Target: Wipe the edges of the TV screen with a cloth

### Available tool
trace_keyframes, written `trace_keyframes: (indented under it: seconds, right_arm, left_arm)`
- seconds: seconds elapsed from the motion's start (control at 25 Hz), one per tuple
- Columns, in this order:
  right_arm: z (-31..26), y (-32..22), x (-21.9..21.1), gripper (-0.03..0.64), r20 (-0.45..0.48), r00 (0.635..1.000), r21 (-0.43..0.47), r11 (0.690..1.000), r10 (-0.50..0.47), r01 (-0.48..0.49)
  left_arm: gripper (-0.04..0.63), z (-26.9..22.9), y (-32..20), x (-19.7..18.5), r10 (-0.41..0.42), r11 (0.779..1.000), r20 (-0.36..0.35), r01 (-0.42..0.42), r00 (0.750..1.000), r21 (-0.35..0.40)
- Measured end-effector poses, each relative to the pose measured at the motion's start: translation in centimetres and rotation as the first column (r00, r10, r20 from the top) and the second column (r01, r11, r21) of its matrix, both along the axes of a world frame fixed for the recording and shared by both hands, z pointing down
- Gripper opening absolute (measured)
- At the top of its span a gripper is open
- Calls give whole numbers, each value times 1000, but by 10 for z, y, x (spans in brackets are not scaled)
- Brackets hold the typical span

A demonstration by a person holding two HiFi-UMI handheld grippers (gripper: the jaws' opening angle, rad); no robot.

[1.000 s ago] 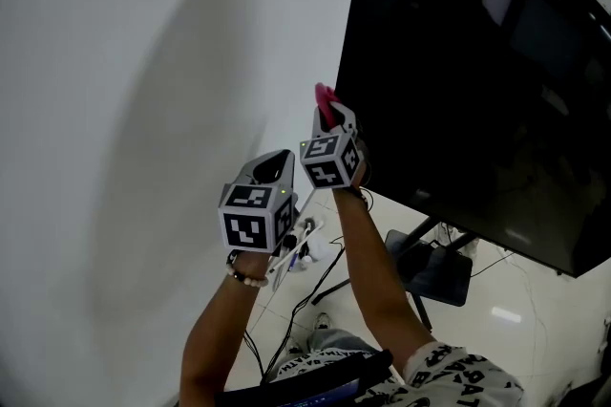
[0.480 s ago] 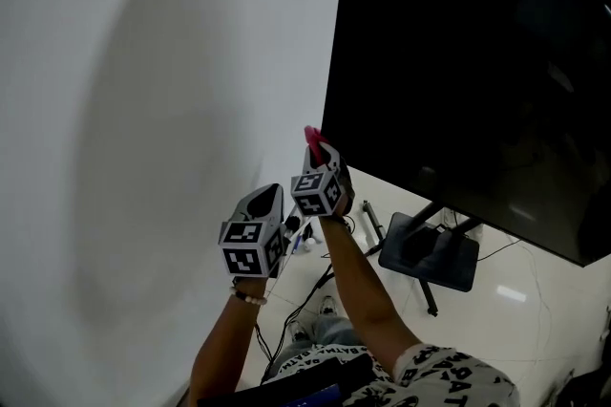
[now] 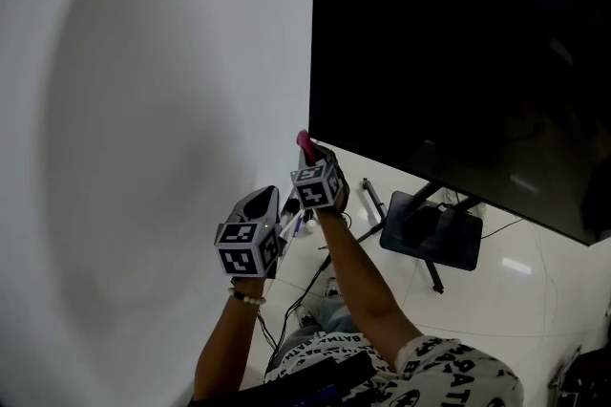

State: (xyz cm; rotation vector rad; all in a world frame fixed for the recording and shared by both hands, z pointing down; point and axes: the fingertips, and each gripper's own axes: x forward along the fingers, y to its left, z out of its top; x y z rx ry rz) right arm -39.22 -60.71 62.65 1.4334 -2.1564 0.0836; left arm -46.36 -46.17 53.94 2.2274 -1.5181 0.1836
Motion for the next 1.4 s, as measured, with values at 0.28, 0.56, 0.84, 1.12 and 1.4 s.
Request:
trace_keyframes:
  seconds: [0.28,0.56,0.84,1.12,1.4]
  right_arm:
    - [-29,4,38,67,14,995,17,995,99,-99]
    - [-22,25,88,67,-54,980,35,981,192,-191]
    - [-20,50,161,69,-93,953,76,956,289,-283]
    - [-8,79,253,69,-147,908,100,919,392,-380]
    - [-11,118,352,69,-151,871,117,883,468,-455]
  left_arm:
    - [-11,2,4,19,53,999,-22,-53,998,-4]
    - [-11,2,9,53,133,991,-42,-133,990,7]
    - [-11,1,21,101,219,976,-55,-218,974,18]
    - [-11,9,34,172,321,947,-45,-321,946,7]
    - [-11,7,56,261,397,918,-35,-397,917,11]
